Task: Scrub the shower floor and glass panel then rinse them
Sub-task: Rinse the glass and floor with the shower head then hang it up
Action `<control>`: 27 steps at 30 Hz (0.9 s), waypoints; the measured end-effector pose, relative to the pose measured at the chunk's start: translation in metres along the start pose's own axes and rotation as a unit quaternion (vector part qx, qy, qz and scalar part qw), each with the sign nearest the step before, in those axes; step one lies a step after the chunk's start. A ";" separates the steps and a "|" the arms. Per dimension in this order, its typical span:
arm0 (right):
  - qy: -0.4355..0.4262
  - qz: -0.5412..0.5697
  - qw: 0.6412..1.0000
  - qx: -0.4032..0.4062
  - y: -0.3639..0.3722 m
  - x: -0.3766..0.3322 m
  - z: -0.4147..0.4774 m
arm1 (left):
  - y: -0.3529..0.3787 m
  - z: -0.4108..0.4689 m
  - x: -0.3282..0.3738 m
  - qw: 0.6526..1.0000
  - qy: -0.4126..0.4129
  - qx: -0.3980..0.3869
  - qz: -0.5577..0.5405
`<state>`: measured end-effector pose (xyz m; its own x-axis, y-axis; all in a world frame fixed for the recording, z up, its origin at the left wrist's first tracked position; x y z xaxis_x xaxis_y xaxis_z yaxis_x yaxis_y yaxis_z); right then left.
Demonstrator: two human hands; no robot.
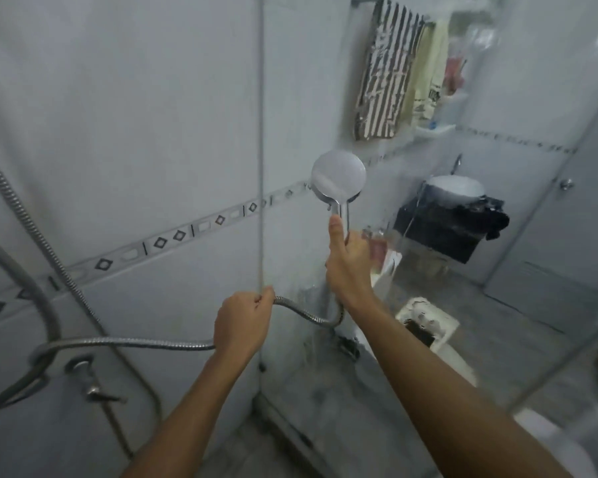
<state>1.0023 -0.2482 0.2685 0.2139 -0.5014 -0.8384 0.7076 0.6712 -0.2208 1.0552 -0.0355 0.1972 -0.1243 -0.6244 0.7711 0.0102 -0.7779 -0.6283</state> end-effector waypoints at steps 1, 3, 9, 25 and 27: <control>0.009 -0.004 1.000 -0.008 -0.004 0.007 -0.010 | 0.007 -0.009 -0.008 1.000 -0.007 -0.005 0.008; 0.024 -0.030 0.999 -0.014 -0.017 0.021 -0.029 | 0.023 -0.031 -0.020 0.999 -0.015 -0.022 0.021; 0.034 -0.030 0.999 -0.018 -0.063 0.039 -0.078 | 0.058 -0.087 -0.035 0.997 -0.038 -0.048 0.041; 0.037 -0.065 0.997 -0.026 -0.232 0.079 -0.165 | 0.150 -0.255 0.003 0.988 -0.086 -0.090 0.087; 0.048 -0.064 0.996 -0.035 -0.251 0.089 -0.180 | 0.161 -0.278 0.011 0.988 -0.081 -0.093 0.090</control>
<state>0.7224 -0.3632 0.1597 0.0572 -0.5328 -0.8443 0.6759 0.6430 -0.3600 0.7799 -0.1486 0.0760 0.0241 -0.7667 0.6415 -0.1665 -0.6358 -0.7536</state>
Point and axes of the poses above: each hand's wrist, its own z-axis towards the middle knuckle, its own y-axis out of the palm, x = y × z, the point moved 9 cm from there along z, towards the middle knuckle, and after that the axes turned 10 degrees about -y, right-handed, at the moved point
